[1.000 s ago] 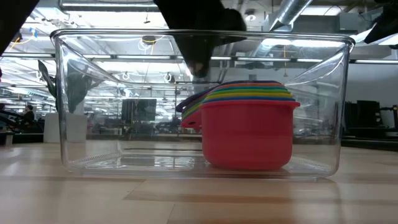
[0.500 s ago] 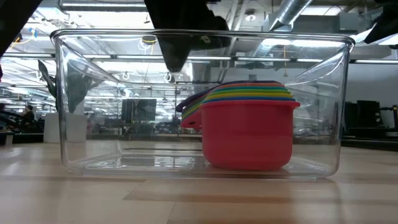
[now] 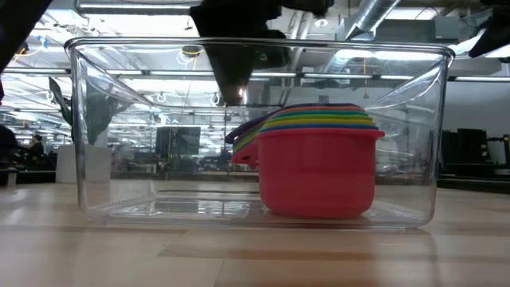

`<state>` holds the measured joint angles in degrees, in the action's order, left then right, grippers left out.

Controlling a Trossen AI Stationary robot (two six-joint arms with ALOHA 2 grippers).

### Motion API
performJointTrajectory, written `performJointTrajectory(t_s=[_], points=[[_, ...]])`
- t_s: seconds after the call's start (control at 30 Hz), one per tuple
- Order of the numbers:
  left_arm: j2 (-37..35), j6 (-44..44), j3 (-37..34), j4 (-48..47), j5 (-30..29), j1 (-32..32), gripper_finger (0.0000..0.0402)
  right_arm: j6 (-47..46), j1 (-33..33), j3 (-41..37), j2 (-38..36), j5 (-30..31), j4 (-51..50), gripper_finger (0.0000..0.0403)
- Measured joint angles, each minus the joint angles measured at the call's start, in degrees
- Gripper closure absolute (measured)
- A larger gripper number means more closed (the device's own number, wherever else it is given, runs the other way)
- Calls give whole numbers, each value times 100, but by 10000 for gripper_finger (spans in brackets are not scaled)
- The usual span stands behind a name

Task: Nest measuring cups in basket
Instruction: Stack the dark blue measuring cup on top of the orange measuring cup in the transparent bin, then return to Home Position

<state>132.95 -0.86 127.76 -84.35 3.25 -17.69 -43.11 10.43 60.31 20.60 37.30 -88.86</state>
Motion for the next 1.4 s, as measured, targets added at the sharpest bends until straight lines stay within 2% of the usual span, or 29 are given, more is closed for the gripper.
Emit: performJointTrajectory(t_s=[0.17, 0.43, 1.4], points=[[-164, 303, -494, 803, 80, -30, 401, 0, -1, 0, 0, 0, -114, 377], [-175, -137, -797, 930, 258, -8, 401, -26, -1, 0, 0, 0, -114, 377], [-236, -681, -820, 771, 40, 223, 401, -56, -1, 0, 0, 0, -110, 377]])
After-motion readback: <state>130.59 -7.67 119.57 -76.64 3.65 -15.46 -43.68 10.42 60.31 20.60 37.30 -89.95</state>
